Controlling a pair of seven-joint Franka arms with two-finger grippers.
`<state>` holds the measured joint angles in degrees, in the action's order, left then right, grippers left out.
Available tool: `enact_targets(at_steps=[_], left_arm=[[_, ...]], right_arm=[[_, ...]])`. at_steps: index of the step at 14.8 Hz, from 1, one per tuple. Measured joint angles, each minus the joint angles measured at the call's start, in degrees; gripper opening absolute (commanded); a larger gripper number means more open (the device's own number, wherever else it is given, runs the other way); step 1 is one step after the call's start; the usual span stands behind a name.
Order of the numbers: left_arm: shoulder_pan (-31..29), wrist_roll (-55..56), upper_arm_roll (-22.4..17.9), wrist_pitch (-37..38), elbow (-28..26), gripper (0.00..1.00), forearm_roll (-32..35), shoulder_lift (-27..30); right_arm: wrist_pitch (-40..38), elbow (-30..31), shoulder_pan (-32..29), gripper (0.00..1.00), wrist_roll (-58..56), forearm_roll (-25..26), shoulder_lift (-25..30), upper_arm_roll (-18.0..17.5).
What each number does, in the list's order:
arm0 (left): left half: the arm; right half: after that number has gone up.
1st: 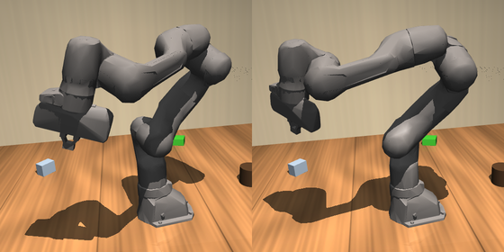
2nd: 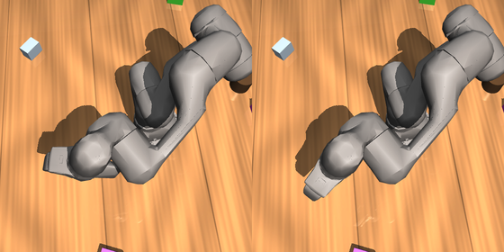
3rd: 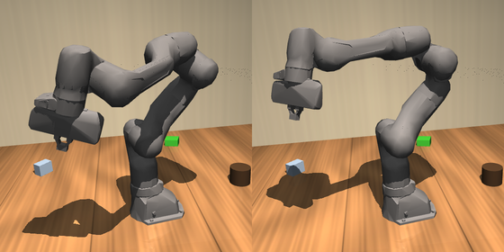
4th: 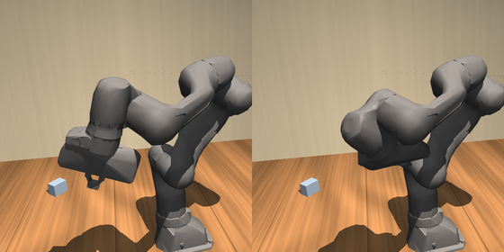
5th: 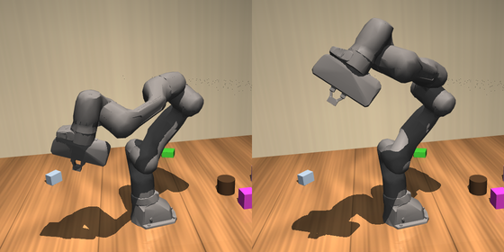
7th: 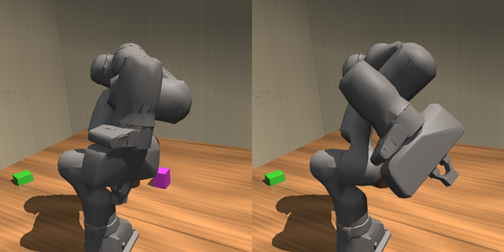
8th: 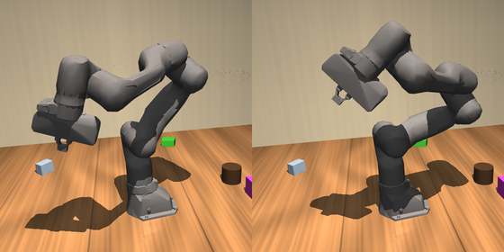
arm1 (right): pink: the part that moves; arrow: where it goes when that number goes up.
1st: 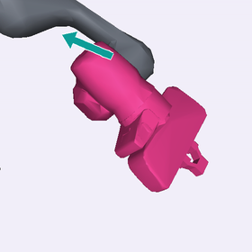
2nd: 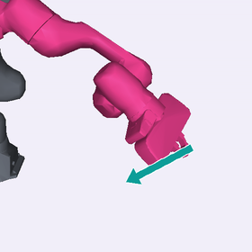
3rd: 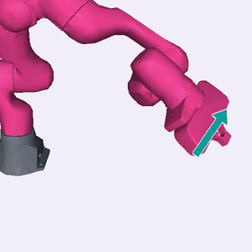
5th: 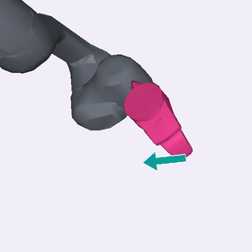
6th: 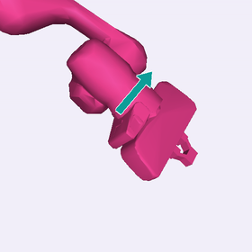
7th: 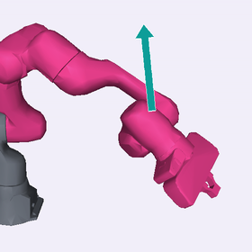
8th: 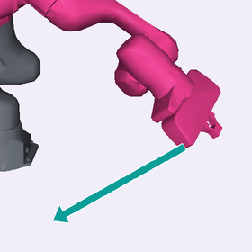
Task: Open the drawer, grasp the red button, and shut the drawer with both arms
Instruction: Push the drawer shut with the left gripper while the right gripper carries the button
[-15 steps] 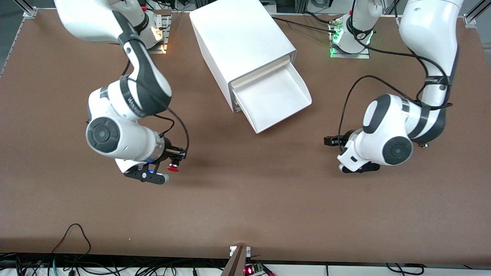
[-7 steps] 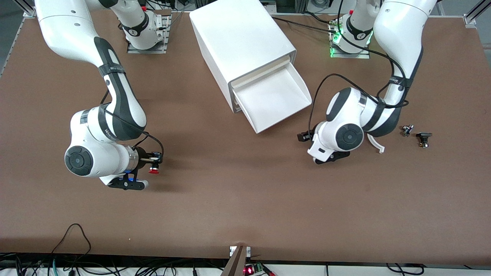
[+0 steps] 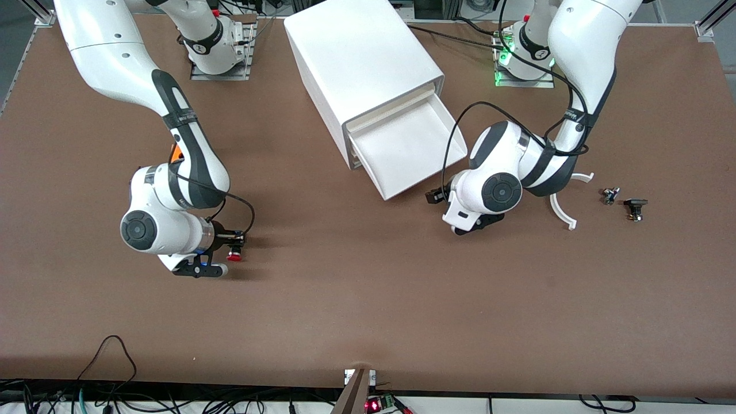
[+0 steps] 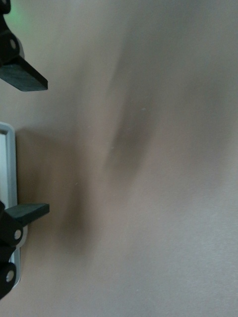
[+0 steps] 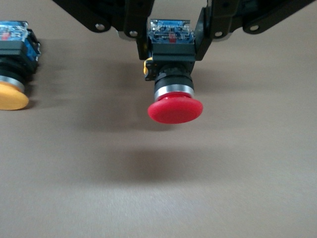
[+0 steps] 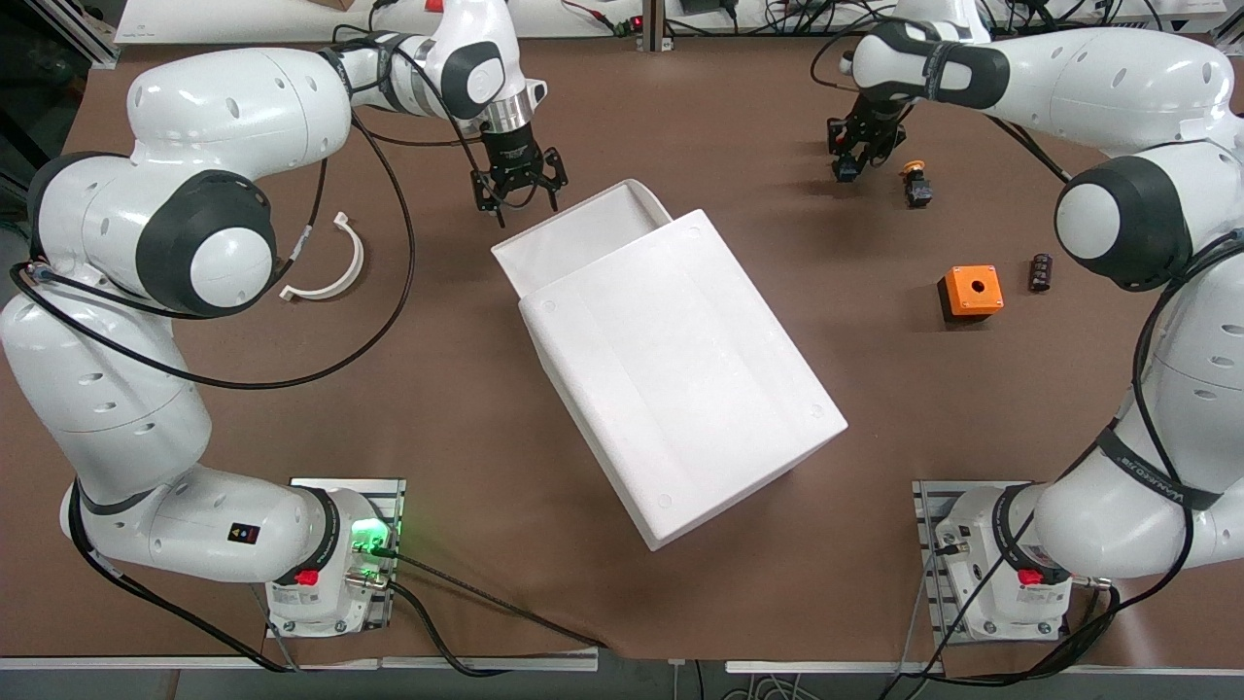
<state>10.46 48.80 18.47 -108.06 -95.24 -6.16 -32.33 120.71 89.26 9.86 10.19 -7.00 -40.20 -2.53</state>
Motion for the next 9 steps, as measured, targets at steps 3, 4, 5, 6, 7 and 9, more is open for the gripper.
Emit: enact_targets(at_steps=[3,4,5,6,7,9], left_arm=[[0.0,2.6,2.0,-0.4,-1.8,0.99,-0.2,1.5],[-0.1,3.0,2.6,-1.5,-3.2,0.99,-0.3,2.2],[-0.1,3.4,3.0,-3.0,-4.8,0.99,-0.4,2.9],[-0.1,3.7,3.5,-4.3,-6.4,0.99,-0.9,3.7],[-0.1,3.8,3.9,-5.0,-7.7,0.99,-1.8,4.4],[-0.1,3.8,4.5,-5.4,-9.5,0.99,-3.7,5.5]], right_arm=[[1.3,2.6,0.0,0.0,0.0,0.0,0.5,0.0],[1.3,3.1,0.0,0.0,0.0,0.0,0.7,0.1],[1.3,3.4,0.0,0.0,0.0,0.0,0.7,0.1],[1.4,3.7,-0.1,0.13,0.0,0.0,0.7,0.1],[1.4,3.8,-0.2,0.27,0.0,0.0,0.7,0.2],[1.5,3.9,-0.7,0.49,0.0,0.0,0.7,0.3]])
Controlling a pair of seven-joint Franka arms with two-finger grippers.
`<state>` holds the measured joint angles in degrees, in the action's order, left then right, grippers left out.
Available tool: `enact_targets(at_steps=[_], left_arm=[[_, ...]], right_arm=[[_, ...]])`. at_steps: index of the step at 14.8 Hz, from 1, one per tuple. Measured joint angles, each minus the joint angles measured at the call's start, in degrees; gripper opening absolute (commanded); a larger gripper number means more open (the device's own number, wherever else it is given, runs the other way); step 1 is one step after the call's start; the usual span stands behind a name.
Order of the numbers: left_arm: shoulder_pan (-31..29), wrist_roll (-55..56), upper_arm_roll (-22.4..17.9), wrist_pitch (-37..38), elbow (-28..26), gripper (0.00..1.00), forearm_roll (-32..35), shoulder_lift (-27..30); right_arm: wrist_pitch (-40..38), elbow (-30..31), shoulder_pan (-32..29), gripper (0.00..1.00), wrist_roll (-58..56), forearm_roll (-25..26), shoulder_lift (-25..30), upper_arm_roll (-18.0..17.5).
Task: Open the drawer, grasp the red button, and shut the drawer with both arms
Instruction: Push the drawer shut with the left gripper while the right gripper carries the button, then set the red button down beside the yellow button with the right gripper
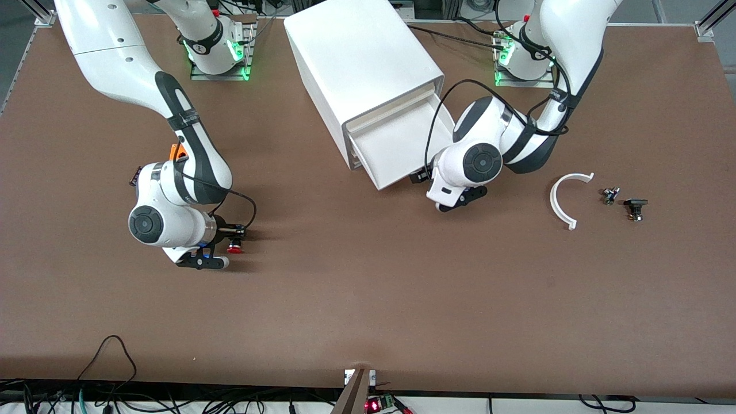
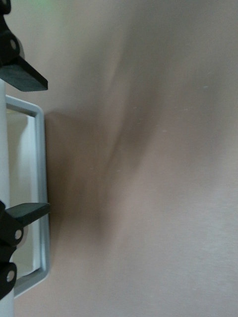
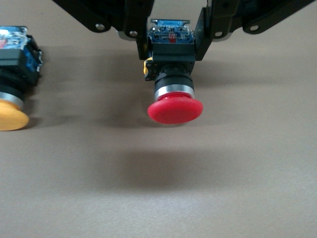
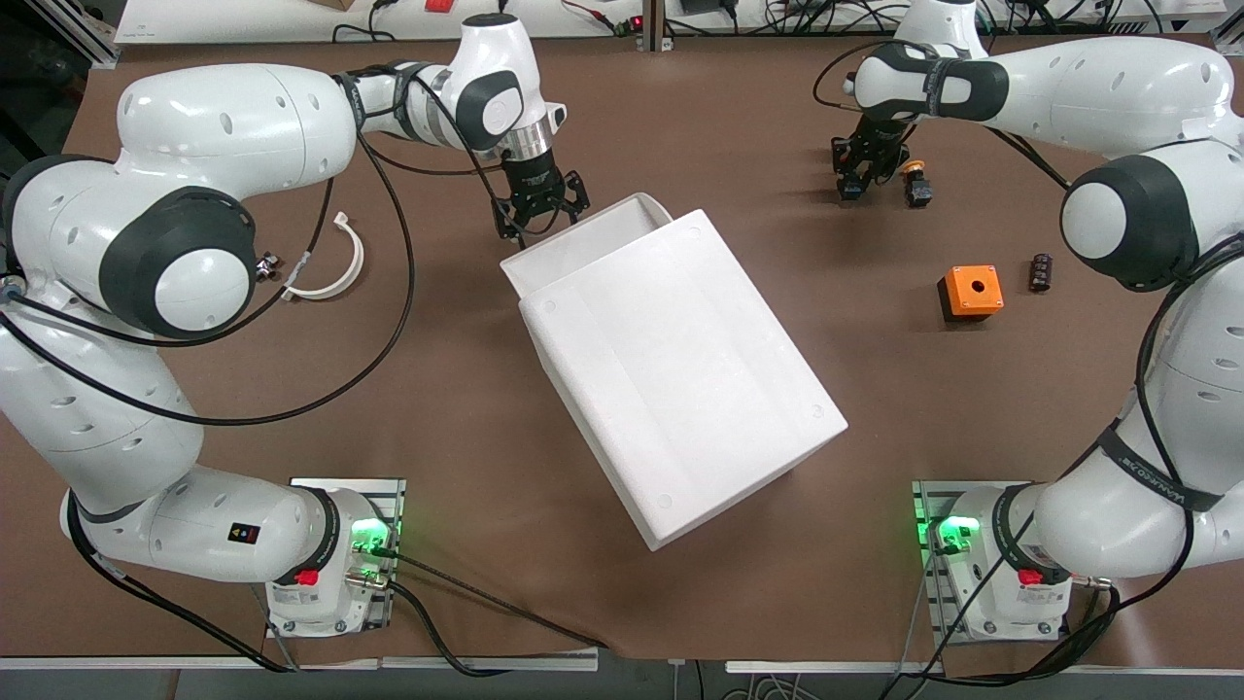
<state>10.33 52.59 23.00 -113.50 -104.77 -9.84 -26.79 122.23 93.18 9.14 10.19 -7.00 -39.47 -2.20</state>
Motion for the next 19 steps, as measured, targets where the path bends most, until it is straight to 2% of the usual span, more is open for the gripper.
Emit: enact_targets(at_steps=[1,2,3,4,11,15,19], left_arm=[[0.0,0.0,0.5,-0.1,-0.7,0.99,-0.6,0.4],[0.0,0.1,0.9,-0.1,-1.2,0.99,-1.0,0.7],[0.0,0.1,1.3,-0.1,-1.6,0.99,-1.7,0.9],[0.0,0.1,1.8,-0.1,-2.1,0.99,-2.3,1.2],[-0.1,1.6,6.5,-0.4,-4.3,0.99,-2.7,1.6],[0.1,3.0,8.4,-0.6,-4.9,0.99,-2.7,1.6],[0.1,3.4,8.7,-0.6,-5.0,0.99,-2.7,1.6]], right_arm=[[0.1,0.0,-0.4,0.6,0.0,0.0,0.0,0.0],[0.1,0.0,-0.8,0.64,0.0,0.0,0.0,0.0],[0.2,0.0,-1.1,0.86,-0.1,0.0,0.1,0.0],[0.3,0.0,-1.3,0.98,-0.1,0.0,0.1,0.0],[0.1,-2.1,-2.9,0.99,-0.9,0.1,1.8,0.2],[-2.3,-1.6,-4.1,0.99,-3.0,0.2,7.2,2.1],[-3.0,2.4,-4.3,0.99,-3.5,2.9,14.7,3.1]])
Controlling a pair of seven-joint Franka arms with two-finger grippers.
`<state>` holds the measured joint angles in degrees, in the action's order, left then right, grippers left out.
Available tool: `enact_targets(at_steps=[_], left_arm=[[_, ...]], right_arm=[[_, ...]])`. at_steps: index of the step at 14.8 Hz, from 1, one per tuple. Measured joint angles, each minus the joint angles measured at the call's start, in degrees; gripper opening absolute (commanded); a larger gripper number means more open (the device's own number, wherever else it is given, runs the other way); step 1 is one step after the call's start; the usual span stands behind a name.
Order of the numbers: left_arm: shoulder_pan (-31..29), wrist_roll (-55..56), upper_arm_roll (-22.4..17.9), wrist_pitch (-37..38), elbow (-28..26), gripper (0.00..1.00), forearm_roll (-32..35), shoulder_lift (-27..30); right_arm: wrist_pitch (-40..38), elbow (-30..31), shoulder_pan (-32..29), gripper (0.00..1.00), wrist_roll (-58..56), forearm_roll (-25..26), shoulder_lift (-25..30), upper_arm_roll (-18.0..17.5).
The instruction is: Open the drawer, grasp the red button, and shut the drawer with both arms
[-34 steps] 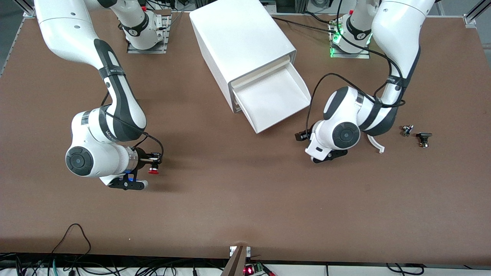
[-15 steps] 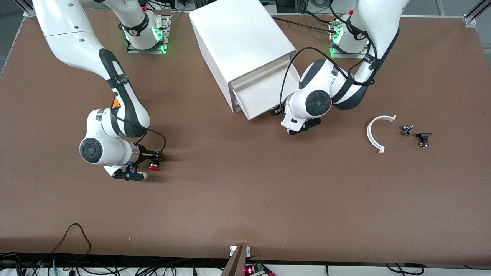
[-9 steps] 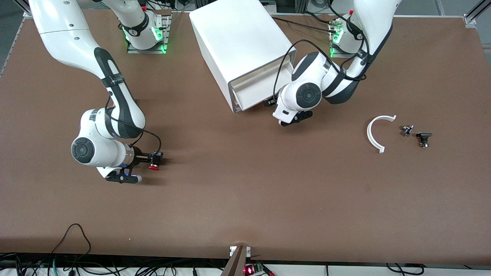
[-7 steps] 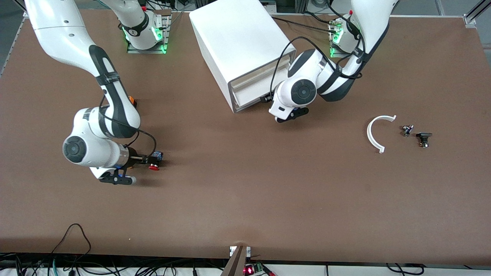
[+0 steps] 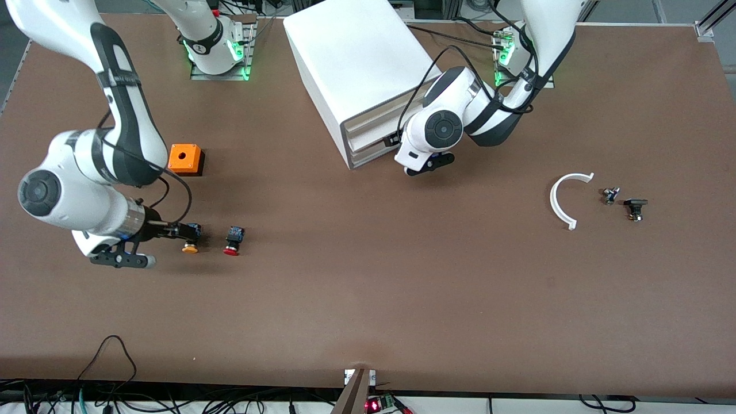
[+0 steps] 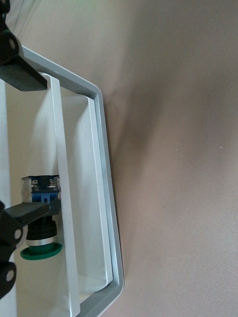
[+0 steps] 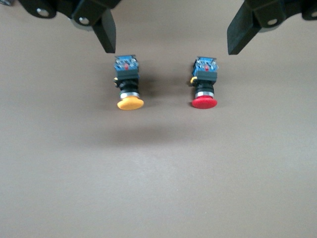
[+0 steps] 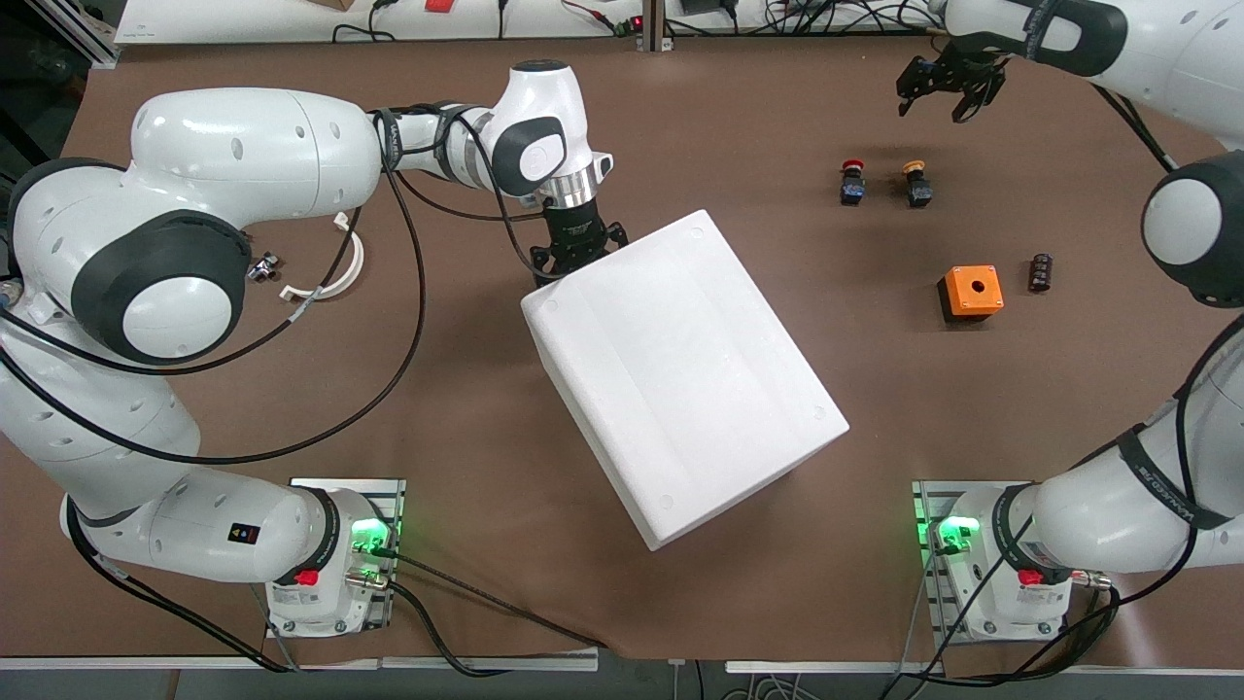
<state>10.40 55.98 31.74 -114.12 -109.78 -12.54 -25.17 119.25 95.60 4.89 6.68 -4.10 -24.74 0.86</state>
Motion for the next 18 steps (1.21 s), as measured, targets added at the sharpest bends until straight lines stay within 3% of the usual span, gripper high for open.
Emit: enact_targets(at_steps=[3,10,16,18], left_arm=[[0.0,0.1,0.6,0.0,-0.2,0.99,0.0,0.0],[0.0,0.4,1.3,0.0,-0.6,0.99,0.0,0.0],[-2.9,0.4,1.3,-0.2,-0.1,0.99,0.0,1.2],[-5.5,-0.2,1.3,0.6,0.9,0.99,0.2,2.3]], right_arm=[[-1.8,2.6,0.0,0.99,0.0,0.6,5.4,0.1],[-13.1,1.9,0.0,0.99,0.1,2.3,15.9,0.2],[-23.4,-4.1,-0.5,0.99,0.2,2.4,18.5,-0.6],[-25.0,-5.2,-3.1,0.99,0.2,2.5,19.7,-3.6]])
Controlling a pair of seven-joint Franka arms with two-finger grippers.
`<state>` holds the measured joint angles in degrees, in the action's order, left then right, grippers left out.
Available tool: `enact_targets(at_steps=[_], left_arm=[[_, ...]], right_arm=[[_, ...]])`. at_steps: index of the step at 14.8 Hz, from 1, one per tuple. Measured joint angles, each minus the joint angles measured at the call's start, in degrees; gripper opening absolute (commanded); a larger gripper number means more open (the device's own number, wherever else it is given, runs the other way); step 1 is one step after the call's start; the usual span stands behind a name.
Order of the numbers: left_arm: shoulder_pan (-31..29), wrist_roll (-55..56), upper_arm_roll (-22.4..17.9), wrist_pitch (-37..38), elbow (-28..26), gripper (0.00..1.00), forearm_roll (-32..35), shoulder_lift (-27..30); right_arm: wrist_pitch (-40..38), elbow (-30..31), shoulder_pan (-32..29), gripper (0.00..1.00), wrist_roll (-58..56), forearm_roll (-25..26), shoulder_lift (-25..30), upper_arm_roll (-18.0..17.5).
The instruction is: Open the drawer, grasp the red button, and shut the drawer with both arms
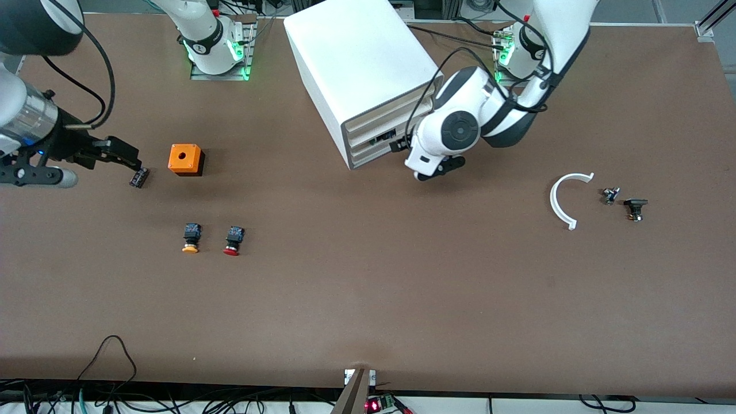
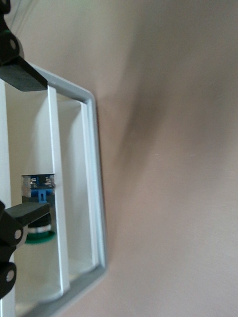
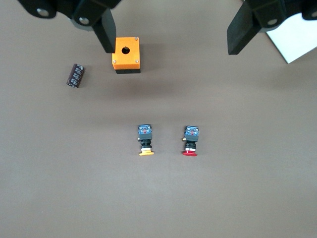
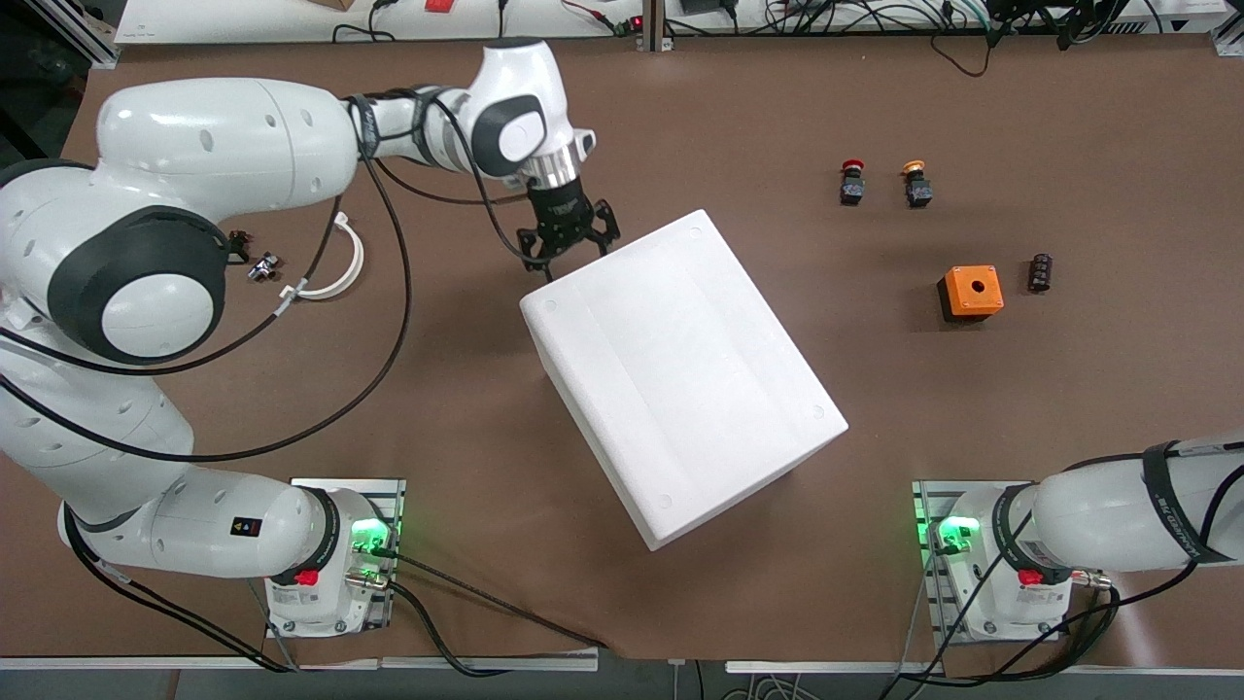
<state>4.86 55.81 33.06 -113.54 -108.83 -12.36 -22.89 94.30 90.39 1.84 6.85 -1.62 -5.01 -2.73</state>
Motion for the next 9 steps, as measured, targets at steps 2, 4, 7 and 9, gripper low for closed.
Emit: enact_targets(at_steps=[2,4,7,9], left_arm=[[-1.9,-0.9,0.0,2.5,2.4,0.99,2.2,0.8],[-3.2,-1.5,-0.1,6.0,6.2,0.99,5.8,1.2],[-7.0,-9.2,-0.2,9.0,11.4,0.99,8.2,1.4],[-10.7,-16.1,-0.4,10.3,14.0,0.99,9.5,1.4]], right_arm=[[-0.7,-0.1,-1.6,0.99,0.0,0.3,1.8,-2.0],[-1.6,-0.1,-1.9,0.99,0.0,0.7,3.4,-2.6],[-2.0,-0.1,-2.0,0.99,0.0,0.8,4.8,-2.6],[-2.0,-0.1,-2.0,0.99,0.0,0.9,4.9,-2.6]])
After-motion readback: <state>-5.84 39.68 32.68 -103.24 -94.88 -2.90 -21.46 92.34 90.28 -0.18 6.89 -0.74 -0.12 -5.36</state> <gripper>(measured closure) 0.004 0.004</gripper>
